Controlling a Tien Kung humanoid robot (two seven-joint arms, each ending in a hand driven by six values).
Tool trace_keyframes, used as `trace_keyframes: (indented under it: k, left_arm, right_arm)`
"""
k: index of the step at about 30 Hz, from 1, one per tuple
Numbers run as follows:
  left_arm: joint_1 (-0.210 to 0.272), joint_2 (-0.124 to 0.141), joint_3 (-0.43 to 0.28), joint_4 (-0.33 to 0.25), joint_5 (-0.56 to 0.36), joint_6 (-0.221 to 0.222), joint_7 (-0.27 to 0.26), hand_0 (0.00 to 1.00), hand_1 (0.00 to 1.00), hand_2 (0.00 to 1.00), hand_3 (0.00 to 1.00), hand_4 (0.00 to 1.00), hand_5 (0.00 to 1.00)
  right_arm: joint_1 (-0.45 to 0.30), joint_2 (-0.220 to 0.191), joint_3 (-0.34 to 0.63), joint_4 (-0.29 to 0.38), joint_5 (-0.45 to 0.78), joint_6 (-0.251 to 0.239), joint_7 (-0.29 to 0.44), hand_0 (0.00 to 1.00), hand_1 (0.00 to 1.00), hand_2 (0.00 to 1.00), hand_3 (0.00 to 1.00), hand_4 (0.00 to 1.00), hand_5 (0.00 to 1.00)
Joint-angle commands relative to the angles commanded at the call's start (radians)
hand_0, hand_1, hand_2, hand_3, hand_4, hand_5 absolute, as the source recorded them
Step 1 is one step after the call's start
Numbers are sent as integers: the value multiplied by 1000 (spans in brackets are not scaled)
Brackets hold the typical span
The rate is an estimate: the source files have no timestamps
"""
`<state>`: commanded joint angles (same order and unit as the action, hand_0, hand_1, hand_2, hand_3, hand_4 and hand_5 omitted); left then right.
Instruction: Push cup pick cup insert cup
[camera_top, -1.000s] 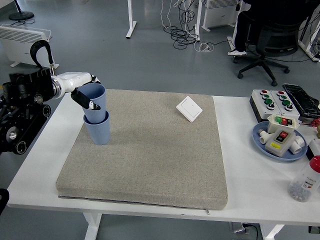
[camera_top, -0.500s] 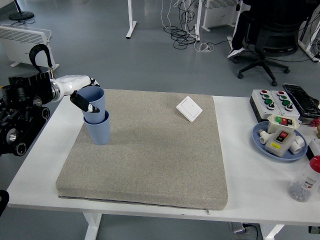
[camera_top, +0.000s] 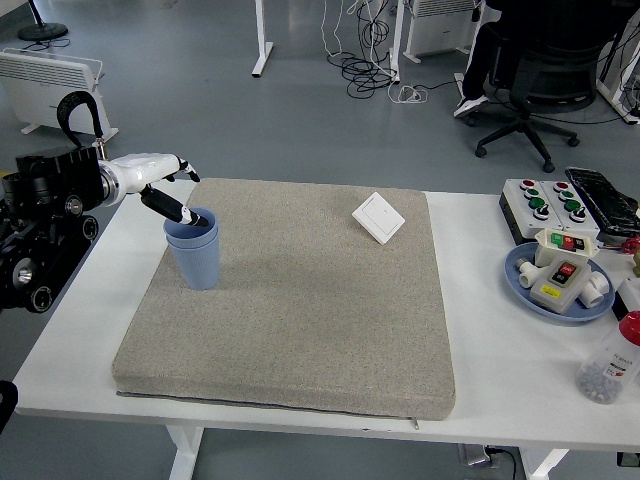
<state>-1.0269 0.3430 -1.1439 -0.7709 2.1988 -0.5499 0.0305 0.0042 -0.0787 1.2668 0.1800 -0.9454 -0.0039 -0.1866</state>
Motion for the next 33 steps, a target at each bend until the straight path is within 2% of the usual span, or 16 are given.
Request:
trace_keyframes:
  k: [3, 5, 6, 7, 9, 11, 12, 15, 17, 18, 21, 23, 24, 29, 30, 33]
  left_arm:
    - [2, 0, -5, -2, -2, 6, 0, 824, 886, 998, 936, 998, 597]
    - [7, 1, -10, -5, -34, 37, 7, 824, 886, 998, 936, 998, 597]
    - [10, 1, -12, -7, -55, 58, 11, 788, 855, 977, 907, 835, 753]
    - [13, 2, -15, -8, -74, 76, 14, 788, 855, 977, 907, 835, 753]
    - [28, 2, -31, -15, -150, 147, 26, 788, 855, 977, 907, 835, 753]
    - [41, 2, -47, -21, -215, 199, 35, 788, 855, 977, 907, 835, 753]
    - [49, 2, -57, -26, -258, 231, 41, 704, 756, 827, 808, 711, 852]
    - [86, 1, -99, -57, -388, 325, 75, 704, 756, 827, 808, 711, 852]
    - [99, 0, -113, -70, -466, 360, 87, 704, 756, 827, 808, 711, 852]
    - [111, -2, -125, -83, -512, 386, 95, 678, 723, 763, 753, 645, 949]
    - [155, -3, -152, -135, -642, 456, 103, 678, 723, 763, 753, 645, 949]
    - [185, -6, -169, -173, -720, 488, 97, 678, 723, 763, 753, 645, 949]
    - [192, -6, -173, -182, -765, 494, 96, 714, 757, 810, 764, 620, 998]
    - [288, -18, -245, -290, -973, 579, 58, 714, 757, 810, 764, 620, 998]
    - [307, -18, -256, -308, -1012, 591, 49, 757, 798, 851, 784, 609, 998]
    - [367, -19, -286, -361, -1142, 613, 25, 757, 798, 851, 784, 609, 998]
  right_arm:
    - [0, 0, 1, 0, -1, 0, 0, 692, 598, 619, 548, 109, 469]
    - [1, 1, 2, 0, 0, 0, 0, 692, 598, 619, 548, 109, 469]
    - [1, 1, 2, 0, 0, 0, 1, 692, 599, 619, 548, 109, 469]
    - [1, 1, 2, 0, 0, -1, 1, 692, 599, 619, 548, 109, 469]
    - [1, 1, 4, 0, -1, 0, 1, 692, 599, 619, 548, 109, 469]
    - [1, 1, 4, 0, -1, -1, 1, 692, 599, 619, 548, 109, 469]
    - [0, 2, 4, 0, -1, -1, 1, 692, 599, 619, 548, 109, 469]
    - [-1, 3, 6, 0, -1, -1, 1, 692, 599, 619, 548, 109, 469]
    - [-2, 3, 8, 0, -3, -1, 1, 692, 599, 619, 548, 109, 469]
    - [-2, 4, 9, 0, -4, -1, 1, 692, 598, 619, 548, 109, 469]
    - [-4, 6, 12, 0, -5, -2, 1, 692, 598, 619, 548, 109, 469]
    - [-4, 7, 15, 0, -7, -2, 2, 692, 598, 619, 548, 109, 469]
    - [-4, 7, 15, 0, -7, -2, 2, 691, 598, 619, 547, 109, 470]
    - [-6, 8, 20, 0, -11, -3, 2, 691, 598, 619, 547, 109, 470]
    - [-7, 8, 21, 0, -11, -3, 3, 692, 599, 619, 547, 109, 469]
    - [-7, 7, 23, 0, -15, -3, 2, 692, 599, 619, 547, 109, 469]
